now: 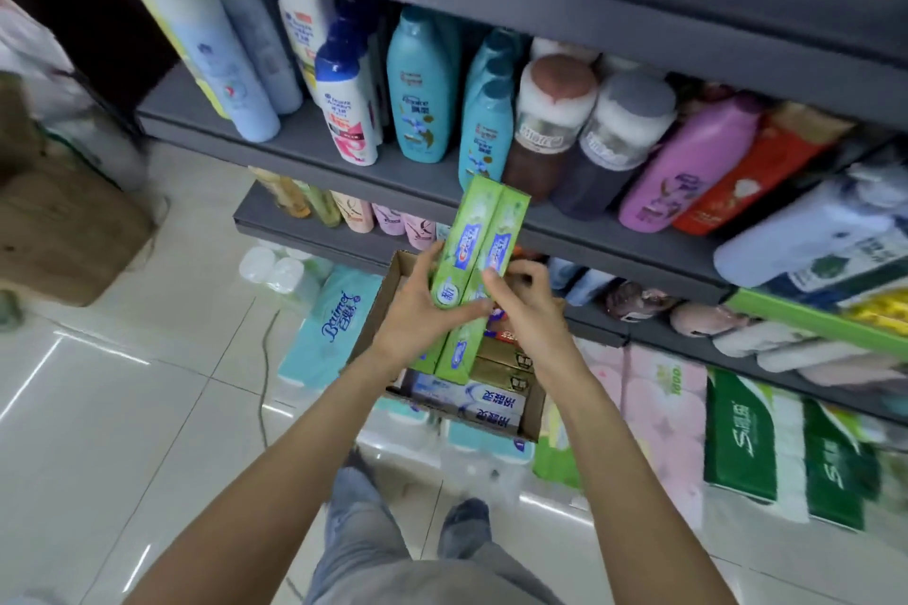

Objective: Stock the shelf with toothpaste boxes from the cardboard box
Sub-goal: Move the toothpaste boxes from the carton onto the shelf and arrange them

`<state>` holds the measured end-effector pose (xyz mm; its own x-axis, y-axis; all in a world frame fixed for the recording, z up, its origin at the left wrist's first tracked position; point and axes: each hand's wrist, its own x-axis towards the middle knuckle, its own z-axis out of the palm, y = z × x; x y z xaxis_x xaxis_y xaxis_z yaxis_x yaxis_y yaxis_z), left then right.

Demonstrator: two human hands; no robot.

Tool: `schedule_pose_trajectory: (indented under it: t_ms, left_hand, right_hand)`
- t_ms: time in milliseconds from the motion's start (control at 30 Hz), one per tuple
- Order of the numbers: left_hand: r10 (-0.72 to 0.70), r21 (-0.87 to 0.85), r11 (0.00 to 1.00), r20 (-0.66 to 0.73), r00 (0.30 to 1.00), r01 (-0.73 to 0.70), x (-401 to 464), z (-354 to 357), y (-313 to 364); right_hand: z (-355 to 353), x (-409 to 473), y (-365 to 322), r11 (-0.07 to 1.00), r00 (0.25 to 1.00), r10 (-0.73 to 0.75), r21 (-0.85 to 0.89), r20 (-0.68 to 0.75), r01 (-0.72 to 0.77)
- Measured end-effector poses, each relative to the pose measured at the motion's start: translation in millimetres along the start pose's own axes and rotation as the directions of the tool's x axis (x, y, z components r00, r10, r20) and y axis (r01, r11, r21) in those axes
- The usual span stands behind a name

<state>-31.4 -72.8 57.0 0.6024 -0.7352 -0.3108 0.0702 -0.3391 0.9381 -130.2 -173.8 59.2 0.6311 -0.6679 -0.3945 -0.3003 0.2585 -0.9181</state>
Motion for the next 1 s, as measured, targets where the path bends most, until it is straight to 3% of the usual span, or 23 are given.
schedule_pose_trajectory:
  t_ms: [133,267,400,567,700,833,900,1000]
  left_hand:
    - [-0.113,-0.126,0.984,0.128,0.985,0.129,-11.3,-7.1,10.7]
    - [-0.254,-0.433,0.847,0.179,0.950,0.308,-22.9,-11.2,14.6]
    - [-0.244,-0.456,0.840,0.163,0.956,0.293,-25.6,-17.0,20.4]
    - [-0.172,-0.412,0.889,0.104,0.980,0.200,-29.5,-16.0,28.5]
    - [-0.185,-0.470,0.865,0.032,0.982,0.178,-41.0,-14.4,33.5]
    - [-0.227,-0.460,0.868,-0.033,0.973,0.186,-55.6,-25.2,37.7]
    - [-0.208,-0.399,0.902,-0.059,0.976,0.168,-62.7,-34.4,50.8]
    - [-0.068,-0.155,0.986,-0.040,0.997,0.061,-68.5,-57.3,81.0]
  right_hand:
    - [-19.3,-8.1,0.2,0.996,1.000,-0.016,0.083,0.024,0.014]
    - [-38.5,-18.7,-0.6,0.911,0.997,0.055,0.406,0.054,-0.073]
    - [-49.1,-24.7,-4.1,0.828,0.987,0.117,0.538,0.113,-0.160]
    - [-46.9,-31.7,-17.0,0.850,0.970,0.193,0.469,0.147,-0.240]
    - [-48.5,-37.9,-25.0,0.918,0.979,0.098,0.365,0.177,-0.158]
    - [-53.5,-45.5,-35.3,0.921,0.968,0.034,0.369,0.251,-0.128]
    - [-55.9,-48.4,-47.4,0.945,0.958,-0.020,0.317,0.287,-0.076]
    - [-54.0,-49.7,-77.0,0.975,0.931,-0.152,0.204,0.331,0.086]
